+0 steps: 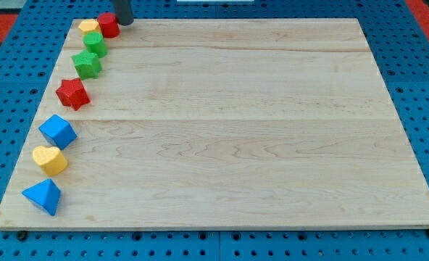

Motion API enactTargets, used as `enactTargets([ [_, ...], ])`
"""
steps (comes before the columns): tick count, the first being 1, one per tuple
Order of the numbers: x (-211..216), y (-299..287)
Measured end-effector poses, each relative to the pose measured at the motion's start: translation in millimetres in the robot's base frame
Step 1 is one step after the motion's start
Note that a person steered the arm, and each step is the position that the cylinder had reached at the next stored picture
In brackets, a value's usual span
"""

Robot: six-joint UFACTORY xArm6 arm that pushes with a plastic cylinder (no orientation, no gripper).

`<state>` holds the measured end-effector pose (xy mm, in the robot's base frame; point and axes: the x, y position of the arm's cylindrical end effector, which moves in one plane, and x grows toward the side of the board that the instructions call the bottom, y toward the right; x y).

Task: Move the red circle into the yellow hexagon

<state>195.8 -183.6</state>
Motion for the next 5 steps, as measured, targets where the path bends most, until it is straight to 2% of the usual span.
enactTargets([
  [2, -0.2, -21.3],
  [3, 2.2, 30.8],
  [4, 87.6, 103.3],
  [5, 189.6, 144.8],
])
